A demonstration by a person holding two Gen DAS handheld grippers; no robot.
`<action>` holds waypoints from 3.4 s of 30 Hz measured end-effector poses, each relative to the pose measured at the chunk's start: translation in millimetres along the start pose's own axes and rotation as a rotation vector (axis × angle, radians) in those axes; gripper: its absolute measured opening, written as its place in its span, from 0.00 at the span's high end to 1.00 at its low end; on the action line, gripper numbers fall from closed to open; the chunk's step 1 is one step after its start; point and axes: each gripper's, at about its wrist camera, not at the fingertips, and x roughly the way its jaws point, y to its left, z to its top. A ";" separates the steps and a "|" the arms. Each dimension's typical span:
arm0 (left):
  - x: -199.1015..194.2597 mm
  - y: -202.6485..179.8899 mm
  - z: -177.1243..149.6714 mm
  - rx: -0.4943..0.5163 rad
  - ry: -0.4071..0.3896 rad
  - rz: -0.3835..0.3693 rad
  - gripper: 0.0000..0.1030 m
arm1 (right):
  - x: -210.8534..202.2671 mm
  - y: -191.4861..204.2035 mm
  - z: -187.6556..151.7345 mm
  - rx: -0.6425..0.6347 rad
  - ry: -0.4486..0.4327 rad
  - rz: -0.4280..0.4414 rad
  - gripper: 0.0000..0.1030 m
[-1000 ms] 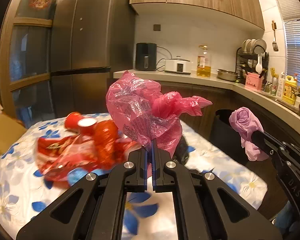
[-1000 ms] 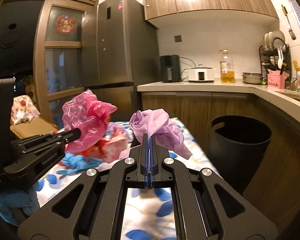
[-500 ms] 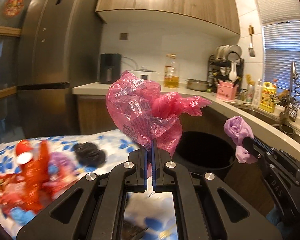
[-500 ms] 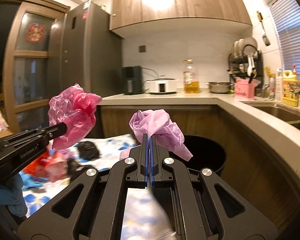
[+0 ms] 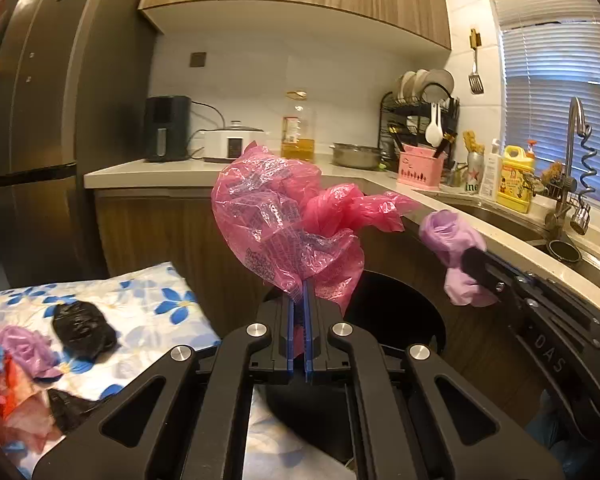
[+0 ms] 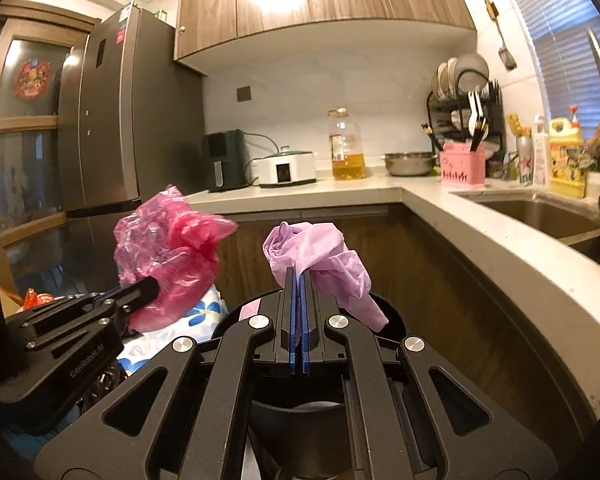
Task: Collect trash
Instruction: 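Carry the pink bag and lilac glove over the black bin with both tools, then open both tools to drop the pink bag and lilac glove into the bin, then move both tools back toward the trash on the table, then grasp the black bag with the right tool while the left tool grasps the blue glove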
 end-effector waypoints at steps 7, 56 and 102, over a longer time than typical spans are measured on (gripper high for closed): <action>23.4 -4.8 -6.9 -0.001 0.031 -0.009 0.96 | 25.4 -12.7 0.2 0.002 0.036 0.011 0.98; -92.7 61.0 -32.1 -0.065 -0.074 0.221 0.05 | -43.5 44.8 -14.0 0.061 0.008 0.058 0.05; -163.2 238.8 -146.6 -0.259 0.232 0.550 0.91 | -22.4 216.0 -117.3 -0.096 0.199 0.232 0.26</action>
